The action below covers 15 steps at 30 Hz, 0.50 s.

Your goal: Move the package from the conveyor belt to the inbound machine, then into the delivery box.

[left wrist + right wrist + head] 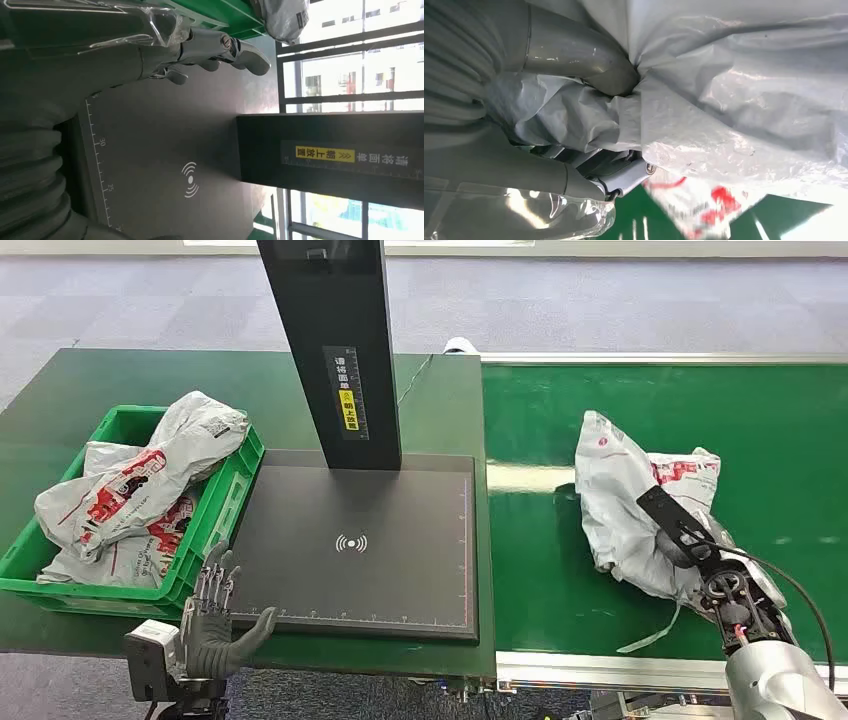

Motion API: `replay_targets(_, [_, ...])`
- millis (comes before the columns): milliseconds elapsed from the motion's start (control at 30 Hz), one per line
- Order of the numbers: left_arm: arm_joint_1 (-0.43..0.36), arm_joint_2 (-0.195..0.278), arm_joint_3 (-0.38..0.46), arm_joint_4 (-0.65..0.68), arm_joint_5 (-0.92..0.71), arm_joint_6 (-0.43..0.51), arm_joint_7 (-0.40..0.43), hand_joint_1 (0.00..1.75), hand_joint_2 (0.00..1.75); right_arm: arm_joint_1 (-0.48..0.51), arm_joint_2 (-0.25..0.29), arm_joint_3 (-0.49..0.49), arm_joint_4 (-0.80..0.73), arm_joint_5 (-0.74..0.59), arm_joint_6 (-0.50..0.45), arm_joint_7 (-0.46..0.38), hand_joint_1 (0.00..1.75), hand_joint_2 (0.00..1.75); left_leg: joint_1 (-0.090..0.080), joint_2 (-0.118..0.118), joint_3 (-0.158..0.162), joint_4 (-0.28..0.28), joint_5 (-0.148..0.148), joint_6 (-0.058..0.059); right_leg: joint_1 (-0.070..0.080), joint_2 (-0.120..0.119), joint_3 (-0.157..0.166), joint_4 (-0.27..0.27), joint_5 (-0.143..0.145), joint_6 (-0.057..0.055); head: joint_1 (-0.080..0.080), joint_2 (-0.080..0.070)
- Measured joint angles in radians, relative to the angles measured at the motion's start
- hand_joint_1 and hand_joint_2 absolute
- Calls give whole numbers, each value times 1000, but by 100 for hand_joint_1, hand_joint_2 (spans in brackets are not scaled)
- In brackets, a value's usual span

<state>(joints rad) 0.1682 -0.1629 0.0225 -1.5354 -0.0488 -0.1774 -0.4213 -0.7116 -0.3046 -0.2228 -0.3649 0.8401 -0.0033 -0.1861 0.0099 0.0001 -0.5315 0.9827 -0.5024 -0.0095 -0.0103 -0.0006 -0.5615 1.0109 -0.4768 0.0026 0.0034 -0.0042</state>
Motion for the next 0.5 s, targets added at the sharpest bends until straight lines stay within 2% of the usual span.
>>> replay_targets(100, [7, -3, 5, -8, -1, 1, -2, 0, 175, -7, 18, -33, -15, -43, -28, -51, 175, 175, 0, 0, 0, 0, 0, 0, 0, 0, 0, 0, 0, 0, 0, 0])
replay_targets(300, [13, -14, 15, -13, -11, 14, -20, 0, 175, -21, 75, -145, -87, -269, -67, -266, 175, 175, 0, 0, -1, 0, 0, 0, 0, 0, 0, 0, 0, 0, 0, 0])
replay_targets(500, [13, -25, 25, -13, -17, 12, -32, 0, 175, -36, 140, -171, -164, -427, 2, -339, 175, 175, 0, 0, 0, 0, 0, 0, 0, 0, 0, 0, 0, 0, 0, 0])
